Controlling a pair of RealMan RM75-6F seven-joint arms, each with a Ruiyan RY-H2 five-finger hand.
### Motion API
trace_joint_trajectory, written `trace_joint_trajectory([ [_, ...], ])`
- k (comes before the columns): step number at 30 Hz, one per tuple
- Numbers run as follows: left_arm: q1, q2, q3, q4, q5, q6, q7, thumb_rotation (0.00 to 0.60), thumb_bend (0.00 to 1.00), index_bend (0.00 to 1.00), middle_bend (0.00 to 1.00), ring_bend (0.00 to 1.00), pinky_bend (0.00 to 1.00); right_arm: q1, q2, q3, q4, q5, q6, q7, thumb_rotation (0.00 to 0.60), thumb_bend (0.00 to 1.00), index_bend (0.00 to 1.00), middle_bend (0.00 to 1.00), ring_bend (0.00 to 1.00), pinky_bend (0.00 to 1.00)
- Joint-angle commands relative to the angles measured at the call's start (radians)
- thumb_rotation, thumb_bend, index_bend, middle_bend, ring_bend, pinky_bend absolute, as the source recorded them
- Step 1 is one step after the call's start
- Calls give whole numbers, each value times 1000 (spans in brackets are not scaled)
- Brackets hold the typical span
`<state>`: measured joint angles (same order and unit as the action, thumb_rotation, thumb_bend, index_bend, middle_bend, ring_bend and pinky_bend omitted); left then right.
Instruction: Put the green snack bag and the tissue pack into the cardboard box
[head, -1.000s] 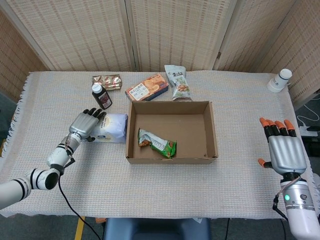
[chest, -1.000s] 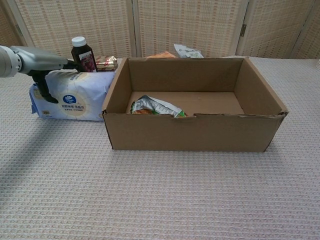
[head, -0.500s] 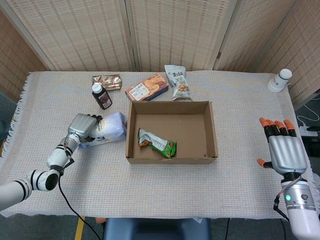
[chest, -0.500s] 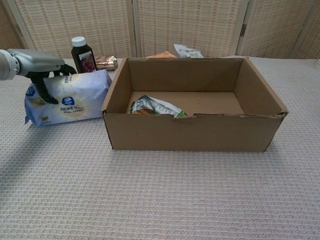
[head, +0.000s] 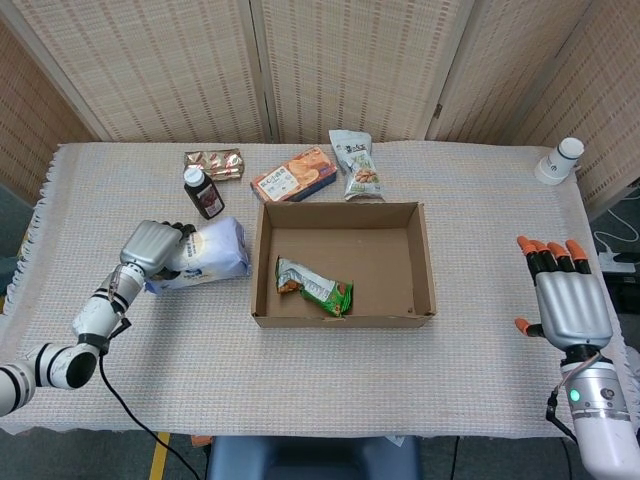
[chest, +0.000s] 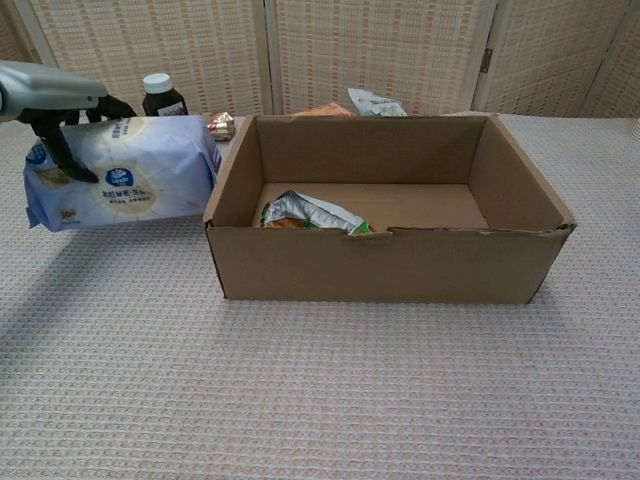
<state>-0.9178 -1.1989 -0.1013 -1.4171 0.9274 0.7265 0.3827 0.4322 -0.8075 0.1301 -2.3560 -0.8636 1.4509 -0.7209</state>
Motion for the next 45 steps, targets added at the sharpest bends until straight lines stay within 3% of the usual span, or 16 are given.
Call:
trace_joint_trajectory([
  [1,2,58,-7,-69,0,34,26,600,373,770,846,705,790,-2,1,-2,0,-14,-1,6,600,57,81,107,0,69],
  [11,-29,145,-27,-216,-36,157,187,600,387,792,870,729,808,-34,37,-15,0,-109,-12,76,600,57,81,107,0,69],
  [25,-142,184,-62,-322,-178,169,371,600,386,797,881,737,811,-67,113,-7,0,-160,-32,178,600,58,81,107,0,69],
  [31,-207,133,-93,-339,-292,175,392,600,387,798,882,739,812,-71,136,-2,0,-164,-50,203,600,58,81,107,0,69],
  [37,-270,30,-119,-314,-295,212,413,600,387,798,882,739,812,-81,158,2,0,-173,-56,229,600,57,81,107,0,69],
  [45,-371,-119,-133,-235,-380,204,459,600,386,798,882,739,812,-89,187,11,0,-165,-65,257,600,58,81,107,0,69],
])
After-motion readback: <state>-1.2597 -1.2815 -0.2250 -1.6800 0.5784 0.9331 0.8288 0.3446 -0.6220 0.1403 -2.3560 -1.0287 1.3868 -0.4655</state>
